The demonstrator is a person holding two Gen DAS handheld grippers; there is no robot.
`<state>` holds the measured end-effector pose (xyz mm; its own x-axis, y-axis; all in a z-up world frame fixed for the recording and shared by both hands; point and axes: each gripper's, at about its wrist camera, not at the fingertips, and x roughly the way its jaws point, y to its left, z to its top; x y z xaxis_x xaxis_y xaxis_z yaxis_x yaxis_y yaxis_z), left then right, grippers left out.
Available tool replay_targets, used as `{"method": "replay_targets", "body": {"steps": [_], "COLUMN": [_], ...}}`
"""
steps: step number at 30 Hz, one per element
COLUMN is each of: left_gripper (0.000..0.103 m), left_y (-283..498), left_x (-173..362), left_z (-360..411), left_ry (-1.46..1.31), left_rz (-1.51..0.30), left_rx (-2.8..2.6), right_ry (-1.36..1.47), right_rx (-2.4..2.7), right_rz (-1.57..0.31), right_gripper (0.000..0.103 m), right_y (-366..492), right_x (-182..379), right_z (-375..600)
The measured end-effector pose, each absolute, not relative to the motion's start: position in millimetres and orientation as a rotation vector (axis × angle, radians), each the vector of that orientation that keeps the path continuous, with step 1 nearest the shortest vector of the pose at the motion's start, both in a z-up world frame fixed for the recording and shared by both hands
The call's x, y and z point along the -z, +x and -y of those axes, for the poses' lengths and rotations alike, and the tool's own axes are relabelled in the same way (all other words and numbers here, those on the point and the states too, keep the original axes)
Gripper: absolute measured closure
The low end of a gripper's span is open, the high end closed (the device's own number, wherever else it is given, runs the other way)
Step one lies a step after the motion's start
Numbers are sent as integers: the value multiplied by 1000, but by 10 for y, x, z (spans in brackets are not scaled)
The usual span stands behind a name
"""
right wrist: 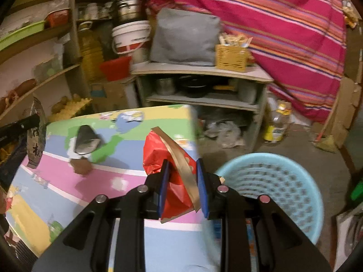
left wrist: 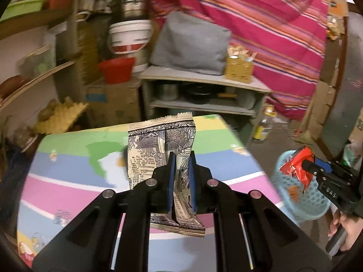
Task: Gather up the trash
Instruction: 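Carry the printed packet and red chip bag over the blue basket and release both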
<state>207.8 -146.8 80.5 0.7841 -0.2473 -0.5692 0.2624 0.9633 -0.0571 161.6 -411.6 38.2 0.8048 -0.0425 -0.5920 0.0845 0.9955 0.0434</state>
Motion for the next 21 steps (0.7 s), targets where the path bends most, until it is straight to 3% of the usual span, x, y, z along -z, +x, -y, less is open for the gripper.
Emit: {"method": "replay_targets", "body": {"steps": [8, 21], "left_gripper": [93, 93], "left_y": [2000, 2097], "left_x": [-774, -372], "left_z": [2405, 3589], "left_ry": [47, 39], "left_rz": [-606, -702], "left_rx": [466, 661], "right_ry": [53, 128], "right_rx": [226, 310], "right_rz": [-645, -708], "right_gripper": [79, 79], "right_y": [1269, 1146], "right_x": [-532, -162], "right_z": [4928, 5625]}}
